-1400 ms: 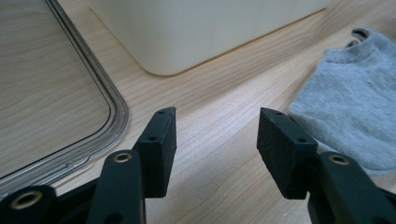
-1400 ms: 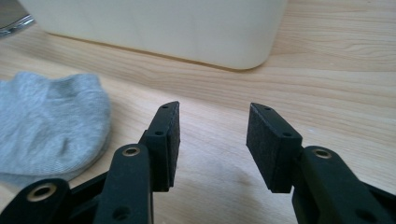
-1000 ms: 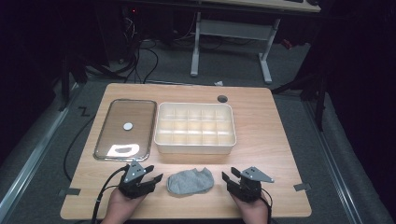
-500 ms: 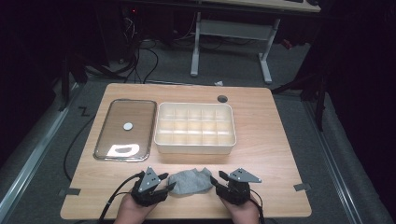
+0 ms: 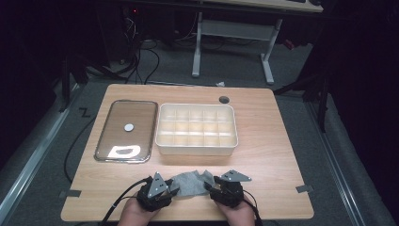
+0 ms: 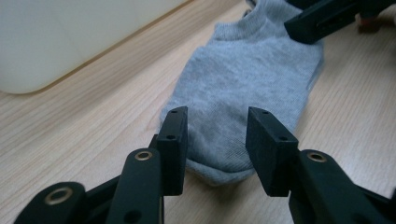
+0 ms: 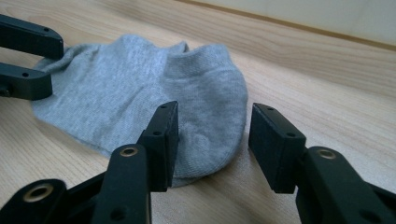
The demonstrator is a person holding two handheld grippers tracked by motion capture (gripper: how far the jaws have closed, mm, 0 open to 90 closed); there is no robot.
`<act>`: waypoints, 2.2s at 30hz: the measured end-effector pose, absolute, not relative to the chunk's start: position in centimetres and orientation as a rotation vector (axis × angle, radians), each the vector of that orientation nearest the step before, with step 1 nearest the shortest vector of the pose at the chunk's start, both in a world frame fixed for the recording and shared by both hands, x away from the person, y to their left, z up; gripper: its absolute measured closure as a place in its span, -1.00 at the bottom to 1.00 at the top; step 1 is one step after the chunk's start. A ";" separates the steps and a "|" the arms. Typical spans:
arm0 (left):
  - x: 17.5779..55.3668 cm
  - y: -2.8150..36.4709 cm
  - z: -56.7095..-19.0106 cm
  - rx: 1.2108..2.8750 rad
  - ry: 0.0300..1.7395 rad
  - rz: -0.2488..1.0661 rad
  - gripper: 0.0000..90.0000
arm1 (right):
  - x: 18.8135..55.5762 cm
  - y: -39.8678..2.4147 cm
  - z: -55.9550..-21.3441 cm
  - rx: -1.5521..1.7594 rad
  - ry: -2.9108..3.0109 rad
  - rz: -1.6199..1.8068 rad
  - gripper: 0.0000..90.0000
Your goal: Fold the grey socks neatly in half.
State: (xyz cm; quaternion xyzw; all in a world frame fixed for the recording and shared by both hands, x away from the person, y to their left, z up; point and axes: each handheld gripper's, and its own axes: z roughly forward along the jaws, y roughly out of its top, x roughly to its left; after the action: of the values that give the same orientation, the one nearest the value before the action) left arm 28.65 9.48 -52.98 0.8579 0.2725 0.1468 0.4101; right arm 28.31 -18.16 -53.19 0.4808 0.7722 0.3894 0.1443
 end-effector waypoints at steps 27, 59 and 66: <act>30.6 4.1 -51.4 2.142 0.733 0.352 0.95 | 28.0 -18.0 -53.2 1.357 2.268 1.126 0.81; 30.5 4.8 -50.6 2.045 0.768 0.427 0.34 | 26.9 -19.6 -50.8 1.365 2.174 1.367 0.88; 30.2 8.8 -52.0 2.073 0.858 0.238 0.00 | 26.9 -19.3 -50.8 1.355 2.177 1.342 0.87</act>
State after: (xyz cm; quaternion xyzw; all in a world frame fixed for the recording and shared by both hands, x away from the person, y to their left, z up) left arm 30.21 8.80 -52.00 0.8302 0.3436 0.0954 0.4285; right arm 26.90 -19.30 -50.84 0.4645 0.7465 0.4602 0.1232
